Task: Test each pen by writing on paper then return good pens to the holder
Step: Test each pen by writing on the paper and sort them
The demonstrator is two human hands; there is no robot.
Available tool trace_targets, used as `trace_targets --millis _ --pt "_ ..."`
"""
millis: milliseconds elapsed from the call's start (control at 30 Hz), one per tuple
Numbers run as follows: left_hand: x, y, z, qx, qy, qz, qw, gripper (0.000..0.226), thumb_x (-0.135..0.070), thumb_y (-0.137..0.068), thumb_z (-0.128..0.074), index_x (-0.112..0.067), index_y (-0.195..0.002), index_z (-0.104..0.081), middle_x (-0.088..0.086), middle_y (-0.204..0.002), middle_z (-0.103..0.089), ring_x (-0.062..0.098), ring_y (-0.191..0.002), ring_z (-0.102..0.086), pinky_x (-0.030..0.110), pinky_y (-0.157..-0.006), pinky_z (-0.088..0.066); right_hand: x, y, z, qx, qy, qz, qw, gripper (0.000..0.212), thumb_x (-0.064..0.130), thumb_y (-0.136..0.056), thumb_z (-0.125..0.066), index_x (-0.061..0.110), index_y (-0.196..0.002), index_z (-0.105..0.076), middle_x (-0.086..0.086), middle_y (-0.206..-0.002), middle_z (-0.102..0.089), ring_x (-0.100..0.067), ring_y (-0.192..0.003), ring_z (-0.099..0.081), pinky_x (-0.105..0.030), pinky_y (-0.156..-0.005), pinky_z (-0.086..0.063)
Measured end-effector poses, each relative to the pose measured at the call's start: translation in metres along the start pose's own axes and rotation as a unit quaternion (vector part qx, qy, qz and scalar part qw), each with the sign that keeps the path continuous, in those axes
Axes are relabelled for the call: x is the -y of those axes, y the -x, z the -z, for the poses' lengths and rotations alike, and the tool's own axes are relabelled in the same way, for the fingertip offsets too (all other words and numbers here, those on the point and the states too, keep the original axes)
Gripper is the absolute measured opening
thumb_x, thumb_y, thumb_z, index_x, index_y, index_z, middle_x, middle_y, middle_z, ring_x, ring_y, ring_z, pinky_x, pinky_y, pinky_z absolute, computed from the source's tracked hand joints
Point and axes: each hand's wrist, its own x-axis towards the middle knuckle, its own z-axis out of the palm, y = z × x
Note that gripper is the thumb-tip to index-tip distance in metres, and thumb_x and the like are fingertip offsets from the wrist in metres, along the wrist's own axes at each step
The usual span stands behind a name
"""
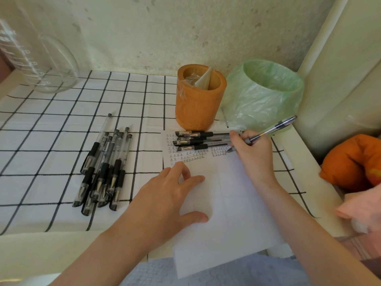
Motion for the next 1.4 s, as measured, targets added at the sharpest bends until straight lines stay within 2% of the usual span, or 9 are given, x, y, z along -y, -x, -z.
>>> trace_targets --millis 67,167,433,800,1033,1133,1267,1400 --pt "-0.0003 -0.0002 0.0 0.0 -0.001 -0.001 1.0 0.076 -0.071 -0.076 -0.043 -0.043 -0.141 -0.017 -0.018 -0.123 -0.022 0.0 -0.102 -0.03 0.013 -0.078 -0.025 -0.0016 -0.0004 -0.0013 -0.015 0.003 0.008 1.0 0.041 0.01 -0.084 -0.061 -0.007 -0.055 -0.036 -0.02 -0.053 -0.034 -0.021 -0.057 -0.03 -0.027 -0.059 -0.033" --pt "0.0002 0.0 -0.0005 0.0 0.001 -0.004 1.0 0.076 -0.07 -0.076 -0.043 -0.042 -0.141 -0.018 -0.017 -0.124 -0.022 0.002 -0.107 -0.032 0.013 -0.08 -0.026 -0.0006 0.0003 -0.0024 -0.02 -0.001 0.026 0.999 0.044 0.002 -0.082 -0.057 0.014 -0.051 -0.028 0.008 -0.048 -0.023 -0.021 -0.059 -0.025 -0.029 -0.063 -0.034" --pt "0.0005 -0.0002 -0.001 -0.002 0.013 -0.004 1.0 0.076 -0.069 -0.076 -0.045 -0.041 -0.141 -0.02 -0.016 -0.124 -0.023 0.003 -0.108 -0.033 0.014 -0.081 -0.028 -0.0006 0.0 -0.0032 -0.008 0.014 0.045 0.999 0.048 0.003 -0.079 -0.057 0.022 -0.051 -0.023 0.008 -0.05 -0.018 -0.021 -0.06 -0.022 -0.03 -0.061 -0.03" --pt "0.0003 -0.0003 -0.0005 -0.001 -0.001 -0.004 1.0 0.076 -0.071 -0.076 -0.043 -0.042 -0.141 -0.018 -0.017 -0.123 -0.022 0.001 -0.105 -0.031 0.013 -0.078 -0.026 0.0015 0.0024 -0.0037 -0.001 0.027 0.043 0.999 0.051 -0.003 -0.08 -0.056 0.022 -0.052 -0.022 0.008 -0.049 -0.017 -0.011 -0.057 -0.015 -0.027 -0.052 -0.017" --pt "0.0012 0.0005 -0.0012 -0.004 0.001 0.0 1.0 0.076 -0.071 -0.075 -0.043 -0.042 -0.141 -0.02 -0.018 -0.121 -0.023 -0.002 -0.096 -0.025 0.014 -0.076 -0.025 0.0005 0.001 -0.0036 -0.004 0.023 0.045 0.999 0.047 -0.005 -0.078 -0.055 0.018 -0.053 -0.022 0.008 -0.051 -0.016 -0.011 -0.058 -0.015 -0.025 -0.052 -0.019" --pt "0.0013 0.0006 -0.0012 -0.004 -0.001 0.002 1.0 0.076 -0.071 -0.075 -0.043 -0.043 -0.141 -0.019 -0.018 -0.12 -0.022 -0.002 -0.096 -0.024 0.014 -0.076 -0.025 -0.0029 -0.0005 -0.0022 -0.015 0.014 0.041 0.999 0.042 -0.001 -0.079 -0.055 0.007 -0.053 -0.023 0.0 -0.054 -0.018 -0.022 -0.06 -0.021 -0.027 -0.059 -0.026" --pt "0.0009 0.0001 -0.0024 -0.001 0.002 0.001 1.0 0.076 -0.071 -0.075 -0.043 -0.042 -0.141 -0.02 -0.018 -0.12 -0.022 -0.001 -0.097 -0.025 0.014 -0.077 -0.026 -0.004 -0.001 -0.0027 -0.016 0.008 0.049 0.999 0.044 0.001 -0.079 -0.055 0.016 -0.052 -0.025 0.002 -0.053 -0.019 -0.022 -0.06 -0.026 -0.03 -0.062 -0.03" --pt "0.0009 0.0 -0.0013 0.001 0.0 0.002 1.0 0.075 -0.07 -0.076 -0.043 -0.043 -0.141 -0.018 -0.017 -0.121 -0.022 0.0 -0.102 -0.03 0.014 -0.077 -0.026 -0.0015 -0.0006 -0.0046 -0.014 0.025 0.05 0.998 0.044 0.0 -0.081 -0.056 0.017 -0.053 -0.027 0.003 -0.052 -0.019 -0.021 -0.06 -0.021 -0.029 -0.059 -0.026"
